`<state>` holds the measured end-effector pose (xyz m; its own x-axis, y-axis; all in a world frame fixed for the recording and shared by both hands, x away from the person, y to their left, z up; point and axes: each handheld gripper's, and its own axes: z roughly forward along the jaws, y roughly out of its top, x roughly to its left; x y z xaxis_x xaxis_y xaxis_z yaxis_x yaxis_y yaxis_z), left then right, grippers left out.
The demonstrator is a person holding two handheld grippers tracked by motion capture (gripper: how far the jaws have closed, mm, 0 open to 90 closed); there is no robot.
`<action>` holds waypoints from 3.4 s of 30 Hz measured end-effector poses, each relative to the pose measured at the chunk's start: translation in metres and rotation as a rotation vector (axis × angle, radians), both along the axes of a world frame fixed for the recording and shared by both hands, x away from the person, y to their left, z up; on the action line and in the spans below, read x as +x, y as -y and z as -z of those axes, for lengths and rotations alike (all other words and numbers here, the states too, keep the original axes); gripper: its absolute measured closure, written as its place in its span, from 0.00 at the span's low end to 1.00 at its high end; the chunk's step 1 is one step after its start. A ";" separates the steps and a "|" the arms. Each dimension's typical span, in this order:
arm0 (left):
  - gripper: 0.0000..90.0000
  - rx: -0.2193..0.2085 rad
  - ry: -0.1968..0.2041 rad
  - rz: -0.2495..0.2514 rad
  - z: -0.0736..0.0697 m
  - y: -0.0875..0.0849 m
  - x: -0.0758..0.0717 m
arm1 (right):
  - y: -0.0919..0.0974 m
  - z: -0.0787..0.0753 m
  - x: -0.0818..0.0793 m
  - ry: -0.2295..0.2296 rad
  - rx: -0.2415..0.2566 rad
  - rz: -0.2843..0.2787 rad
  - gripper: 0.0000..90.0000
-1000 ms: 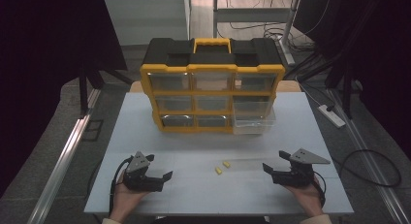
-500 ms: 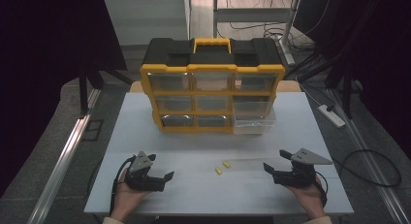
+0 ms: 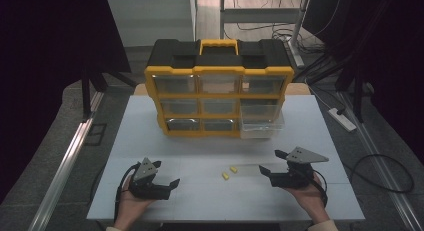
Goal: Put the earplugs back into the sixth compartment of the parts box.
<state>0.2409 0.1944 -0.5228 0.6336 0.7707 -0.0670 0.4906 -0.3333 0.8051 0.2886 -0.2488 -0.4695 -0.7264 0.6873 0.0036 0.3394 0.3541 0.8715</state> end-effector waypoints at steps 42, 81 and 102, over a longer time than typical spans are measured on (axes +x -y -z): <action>0.08 0.016 0.011 0.012 -0.001 0.003 0.001 | -0.099 0.017 0.036 -0.153 -0.244 -0.152 0.24; 0.09 0.023 0.009 0.028 0.000 0.005 -0.001 | -0.110 0.044 0.047 -0.274 -0.382 -0.173 0.89; 0.09 0.025 0.012 0.024 -0.001 0.004 -0.001 | -0.106 -0.003 0.030 -0.124 -0.177 -0.204 0.89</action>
